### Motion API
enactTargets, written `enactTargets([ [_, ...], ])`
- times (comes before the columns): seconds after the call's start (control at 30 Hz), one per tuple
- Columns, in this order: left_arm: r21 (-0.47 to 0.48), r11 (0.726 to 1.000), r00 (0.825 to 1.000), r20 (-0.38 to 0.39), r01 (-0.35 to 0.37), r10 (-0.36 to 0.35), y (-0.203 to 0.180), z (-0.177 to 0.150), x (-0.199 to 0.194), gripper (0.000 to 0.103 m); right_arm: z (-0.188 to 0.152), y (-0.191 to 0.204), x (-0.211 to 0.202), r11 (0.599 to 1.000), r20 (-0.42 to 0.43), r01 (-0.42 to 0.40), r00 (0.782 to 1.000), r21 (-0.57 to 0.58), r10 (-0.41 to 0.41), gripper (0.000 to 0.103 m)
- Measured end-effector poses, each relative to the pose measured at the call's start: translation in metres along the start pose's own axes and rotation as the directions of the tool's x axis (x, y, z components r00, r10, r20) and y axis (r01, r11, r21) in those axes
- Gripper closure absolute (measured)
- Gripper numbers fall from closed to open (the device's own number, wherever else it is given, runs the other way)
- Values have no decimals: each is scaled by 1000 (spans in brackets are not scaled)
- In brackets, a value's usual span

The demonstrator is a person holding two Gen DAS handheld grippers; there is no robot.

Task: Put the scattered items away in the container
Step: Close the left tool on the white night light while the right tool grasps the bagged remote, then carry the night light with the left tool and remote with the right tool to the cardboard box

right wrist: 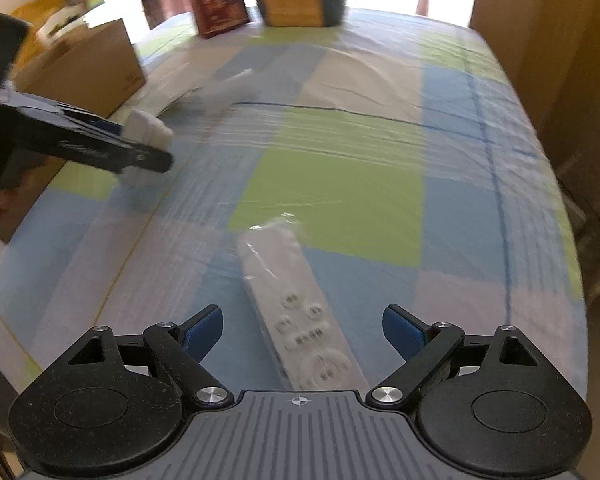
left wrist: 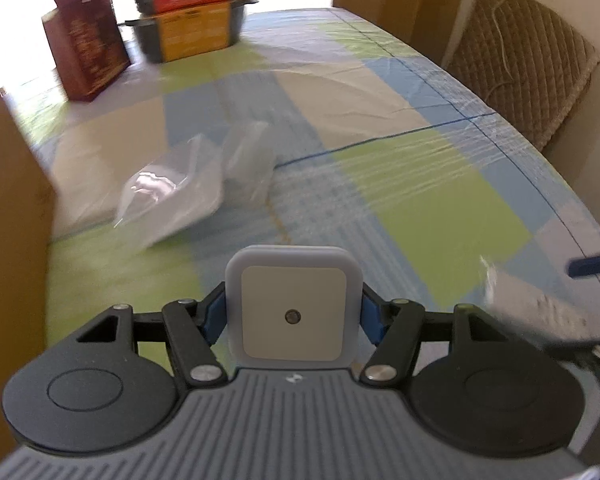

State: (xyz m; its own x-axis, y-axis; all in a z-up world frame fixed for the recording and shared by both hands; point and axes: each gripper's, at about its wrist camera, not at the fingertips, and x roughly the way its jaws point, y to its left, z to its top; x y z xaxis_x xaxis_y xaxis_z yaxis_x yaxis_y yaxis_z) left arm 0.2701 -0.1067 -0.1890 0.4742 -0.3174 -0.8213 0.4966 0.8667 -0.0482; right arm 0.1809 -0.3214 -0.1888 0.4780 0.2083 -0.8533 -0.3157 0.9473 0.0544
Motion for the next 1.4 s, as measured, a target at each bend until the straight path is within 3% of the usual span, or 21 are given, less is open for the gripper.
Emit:
enactTargets([
  [0.1, -39, 999, 1000, -3, 2, -2, 5, -15, -22, 42, 6, 3, 14, 999, -11, -17, 1000, -50, 16, 29],
  [0.2, -74, 997, 1000, 1, 9, -9, 7, -27, -40, 42, 7, 4, 29, 996, -27, 5, 1000, -84, -8, 30],
  [0.3, -91, 996, 1000, 12, 12, -11, 7, -37, -58, 42, 11, 12, 29, 995, -35, 6, 999, -102, -10, 57],
  [0.33, -97, 995, 1000, 17, 15, -13, 7, -39, -63, 42, 13, 14, 30, 995, -55, 9, 998, -99, -15, 59],
  [0.5, -127, 992, 999, 45, 16, -11, 10, -46, -89, 42, 21, 29, 29, 999, -96, -27, 995, -34, 23, 61],
  [0.67, -165, 986, 996, 93, 10, 5, 23, -51, -124, 42, 31, 47, 7, 987, -34, -121, 992, 109, 125, 61],
  [0.83, -185, 983, 987, 152, -14, 43, 41, -52, -163, 42, 53, 72, -17, 956, 46, -233, 973, 178, 228, 61],
  [1.13, -239, 968, 973, 191, -81, 129, 97, -58, -222, 42, 114, 136, -33, 888, 140, -388, 921, 248, 363, 61],
  [1.4, -268, 952, 963, 182, -147, 200, 148, -68, -254, 42, 159, 183, -33, 768, 218, -524, 852, 367, 477, 61],
])
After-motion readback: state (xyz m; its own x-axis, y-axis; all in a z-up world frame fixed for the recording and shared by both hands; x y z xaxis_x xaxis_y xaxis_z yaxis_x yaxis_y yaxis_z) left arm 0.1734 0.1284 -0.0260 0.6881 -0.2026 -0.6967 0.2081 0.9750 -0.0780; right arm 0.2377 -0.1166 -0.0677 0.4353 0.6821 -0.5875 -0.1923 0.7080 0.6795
